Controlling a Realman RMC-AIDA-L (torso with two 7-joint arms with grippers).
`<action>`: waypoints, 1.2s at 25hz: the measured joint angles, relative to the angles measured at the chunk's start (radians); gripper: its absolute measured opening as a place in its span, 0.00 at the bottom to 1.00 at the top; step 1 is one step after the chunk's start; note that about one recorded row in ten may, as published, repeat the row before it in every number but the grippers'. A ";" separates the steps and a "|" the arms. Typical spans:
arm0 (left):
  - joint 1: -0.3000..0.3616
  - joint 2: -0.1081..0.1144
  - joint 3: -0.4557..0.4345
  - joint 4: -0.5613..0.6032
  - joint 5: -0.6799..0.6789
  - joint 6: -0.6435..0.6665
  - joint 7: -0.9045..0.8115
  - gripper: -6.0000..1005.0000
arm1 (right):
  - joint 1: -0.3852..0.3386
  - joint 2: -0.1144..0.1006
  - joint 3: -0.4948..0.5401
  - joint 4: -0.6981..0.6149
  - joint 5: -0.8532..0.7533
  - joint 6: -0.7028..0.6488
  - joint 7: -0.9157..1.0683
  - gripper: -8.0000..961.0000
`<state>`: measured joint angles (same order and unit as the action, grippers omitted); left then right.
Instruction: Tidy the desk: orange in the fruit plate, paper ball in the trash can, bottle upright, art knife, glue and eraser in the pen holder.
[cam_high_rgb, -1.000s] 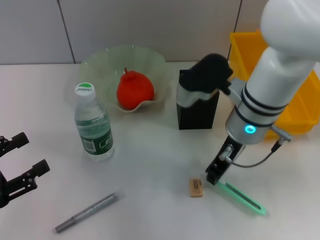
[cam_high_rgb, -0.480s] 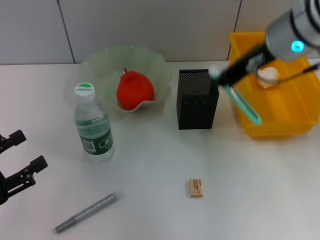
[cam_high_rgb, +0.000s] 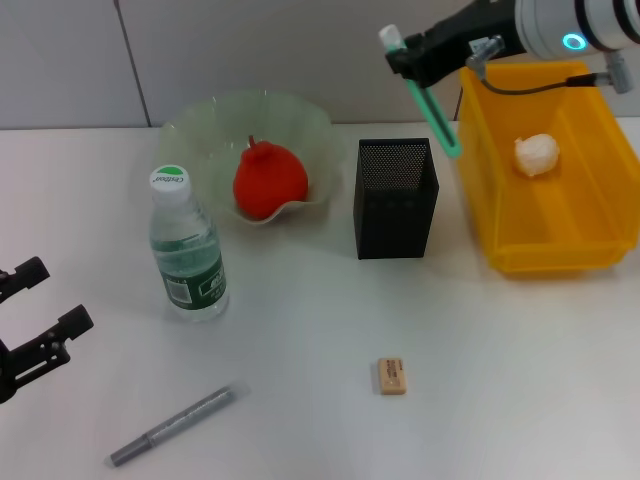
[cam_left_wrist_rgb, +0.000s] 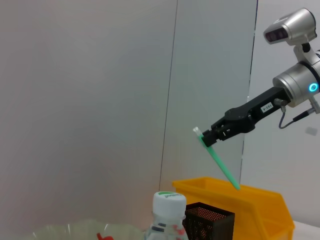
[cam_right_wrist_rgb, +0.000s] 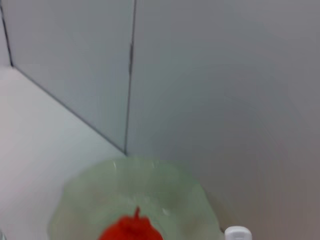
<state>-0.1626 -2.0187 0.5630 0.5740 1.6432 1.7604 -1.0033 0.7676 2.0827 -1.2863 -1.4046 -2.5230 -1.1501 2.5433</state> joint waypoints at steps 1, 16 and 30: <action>0.000 0.000 0.000 0.000 0.000 0.000 0.000 0.81 | -0.002 0.000 0.000 0.013 0.022 0.020 -0.015 0.19; -0.020 0.000 0.000 0.000 -0.002 -0.031 -0.004 0.81 | -0.033 0.003 -0.007 0.276 0.301 0.257 -0.314 0.20; -0.023 -0.002 -0.011 -0.002 -0.002 -0.035 -0.006 0.81 | -0.112 0.004 -0.115 0.313 0.364 0.394 -0.378 0.22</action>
<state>-0.1857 -2.0203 0.5521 0.5716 1.6413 1.7256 -1.0092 0.6561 2.0867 -1.4016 -1.0915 -2.1590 -0.7560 2.1651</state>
